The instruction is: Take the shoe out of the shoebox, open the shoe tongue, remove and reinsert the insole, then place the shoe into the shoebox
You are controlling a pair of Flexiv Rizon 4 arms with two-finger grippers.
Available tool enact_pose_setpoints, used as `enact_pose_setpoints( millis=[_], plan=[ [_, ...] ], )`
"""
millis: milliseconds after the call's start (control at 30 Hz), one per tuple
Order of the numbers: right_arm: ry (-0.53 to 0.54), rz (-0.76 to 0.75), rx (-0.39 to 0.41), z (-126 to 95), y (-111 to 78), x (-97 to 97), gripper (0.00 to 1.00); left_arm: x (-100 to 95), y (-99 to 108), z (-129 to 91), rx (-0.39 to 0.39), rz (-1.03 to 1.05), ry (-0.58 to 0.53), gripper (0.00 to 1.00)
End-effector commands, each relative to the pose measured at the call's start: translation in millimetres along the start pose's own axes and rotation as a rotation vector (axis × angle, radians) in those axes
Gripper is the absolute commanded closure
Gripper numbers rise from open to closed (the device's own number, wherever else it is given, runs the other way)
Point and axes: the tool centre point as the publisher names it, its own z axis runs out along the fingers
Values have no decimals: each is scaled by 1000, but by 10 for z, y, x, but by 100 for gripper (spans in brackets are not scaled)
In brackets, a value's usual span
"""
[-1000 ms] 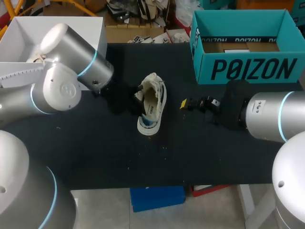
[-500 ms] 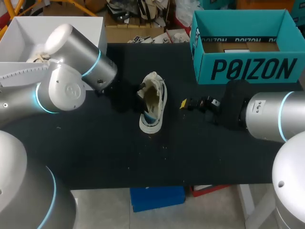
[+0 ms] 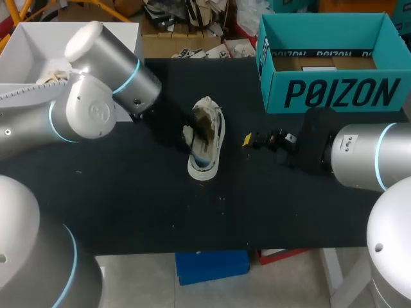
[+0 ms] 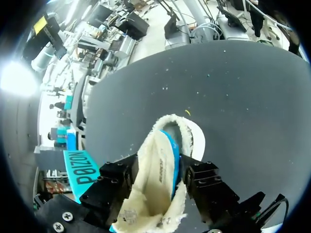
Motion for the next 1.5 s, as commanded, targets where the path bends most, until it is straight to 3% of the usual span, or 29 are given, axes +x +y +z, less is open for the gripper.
enact_pose_setpoints(
  millis=[33,67,100,133,167,233,533,867,1500],
  plan=[
    [1,2,-9,15,-30,-2,0,-12,-123,-389,-19,12,4,21],
    [1,2,-9,15,-30,-2,0,-20,-128,-417,-23,15,7,22],
    [1,2,-9,15,-30,-2,0,-26,-133,-431,-27,20,13,31],
    [1,2,-9,15,-30,-2,0,-28,-136,-431,-33,23,22,54],
    [1,2,-9,15,-30,-2,0,-25,-145,-417,-38,25,31,66],
    [1,2,-9,15,-30,-2,0,-10,-167,-368,-50,29,53,99],
    [1,2,-9,15,-30,-2,0,165,-221,-45,-101,64,193,100],
    [1,2,-9,15,-30,-2,0,222,-104,115,-149,83,252,100],
    [1,2,-9,15,-30,-2,0,312,-72,458,-94,85,328,100]
  ],
)
